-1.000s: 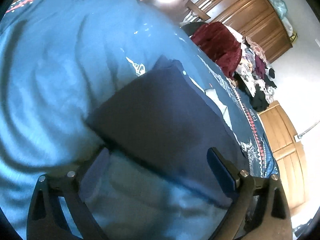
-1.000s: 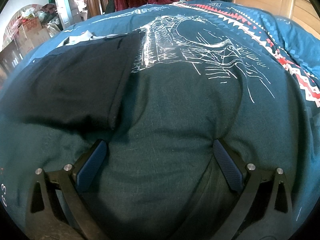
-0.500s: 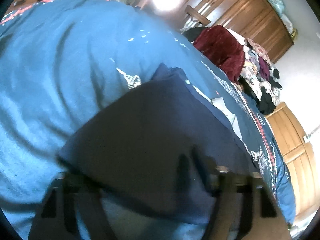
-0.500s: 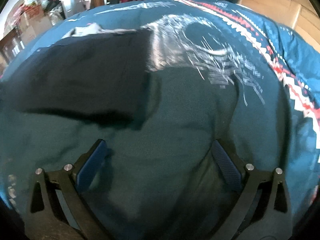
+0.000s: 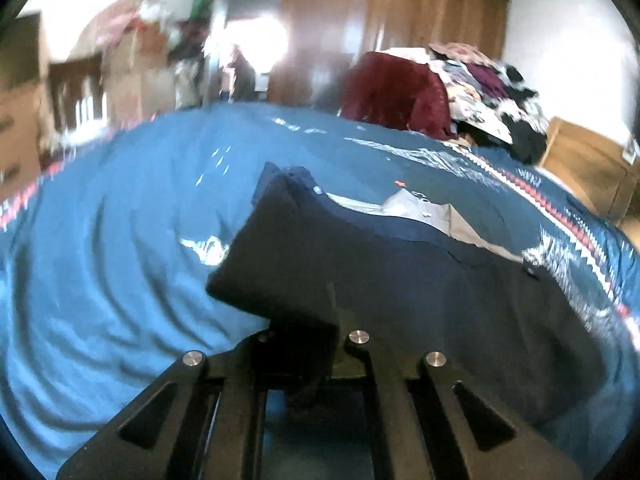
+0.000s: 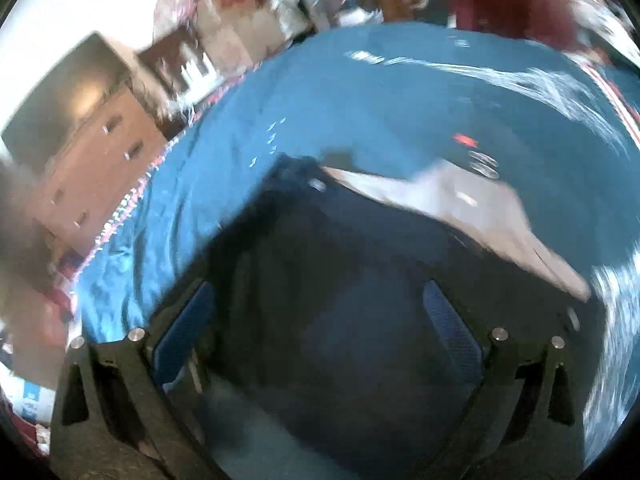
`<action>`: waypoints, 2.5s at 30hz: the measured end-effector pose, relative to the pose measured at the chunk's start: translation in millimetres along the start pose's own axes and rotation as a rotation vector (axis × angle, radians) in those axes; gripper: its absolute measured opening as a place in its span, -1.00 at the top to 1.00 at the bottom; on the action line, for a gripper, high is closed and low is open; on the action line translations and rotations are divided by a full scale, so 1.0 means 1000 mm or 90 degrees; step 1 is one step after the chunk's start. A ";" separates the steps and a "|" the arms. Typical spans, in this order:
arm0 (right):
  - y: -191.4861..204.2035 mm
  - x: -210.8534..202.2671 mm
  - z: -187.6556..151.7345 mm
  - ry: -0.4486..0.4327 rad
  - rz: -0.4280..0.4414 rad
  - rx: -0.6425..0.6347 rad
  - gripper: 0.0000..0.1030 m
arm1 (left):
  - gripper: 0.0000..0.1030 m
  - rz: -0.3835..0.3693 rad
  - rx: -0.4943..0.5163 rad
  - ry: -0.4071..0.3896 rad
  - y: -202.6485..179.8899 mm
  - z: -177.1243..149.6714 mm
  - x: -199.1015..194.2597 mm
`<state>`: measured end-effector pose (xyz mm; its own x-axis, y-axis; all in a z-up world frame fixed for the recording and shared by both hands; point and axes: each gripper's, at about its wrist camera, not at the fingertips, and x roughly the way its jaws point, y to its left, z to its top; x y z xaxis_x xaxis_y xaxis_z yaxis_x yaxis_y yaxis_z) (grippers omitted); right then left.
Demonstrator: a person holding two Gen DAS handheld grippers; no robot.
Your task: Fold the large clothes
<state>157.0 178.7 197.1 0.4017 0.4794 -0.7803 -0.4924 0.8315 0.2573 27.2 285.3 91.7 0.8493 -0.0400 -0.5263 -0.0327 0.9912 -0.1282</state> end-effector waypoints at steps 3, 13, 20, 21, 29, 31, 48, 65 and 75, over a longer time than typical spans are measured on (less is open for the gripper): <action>0.040 0.086 0.032 0.149 -0.010 -0.043 -0.99 | 0.95 -0.001 0.049 -0.006 -0.018 0.000 -0.003; -0.002 0.130 0.016 0.138 -0.023 0.000 0.77 | 0.94 -0.042 0.113 0.003 -0.049 0.005 -0.006; -0.162 0.018 -0.085 -0.045 0.065 0.204 0.83 | 0.94 -0.219 0.221 0.008 -0.156 0.007 -0.028; -0.181 0.015 -0.095 -0.045 0.067 0.224 0.83 | 0.93 -0.252 0.237 0.024 -0.179 0.004 -0.026; -0.268 0.006 -0.157 -0.050 0.124 0.346 0.84 | 0.86 -0.321 0.331 0.128 -0.290 -0.035 0.008; -0.272 -0.005 -0.159 -0.063 0.132 0.349 0.85 | 0.86 -0.327 0.330 0.133 -0.301 -0.035 0.008; -0.324 0.017 -0.200 -0.031 0.201 0.454 0.92 | 0.72 -0.343 0.334 0.223 -0.347 -0.075 0.051; -0.263 -0.037 -0.231 -0.023 0.217 0.439 -0.31 | 0.30 -0.236 0.217 0.116 -0.153 -0.029 -0.053; -0.242 -0.044 -0.248 -0.037 0.118 0.390 0.95 | 0.23 -0.217 0.234 0.152 -0.157 -0.049 -0.003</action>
<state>67.4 -113.5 27.8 0.4019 0.6312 -0.6633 -0.0341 0.7343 0.6780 4.3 123.8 72.5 0.6356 -0.3508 -0.6877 0.4448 0.8945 -0.0451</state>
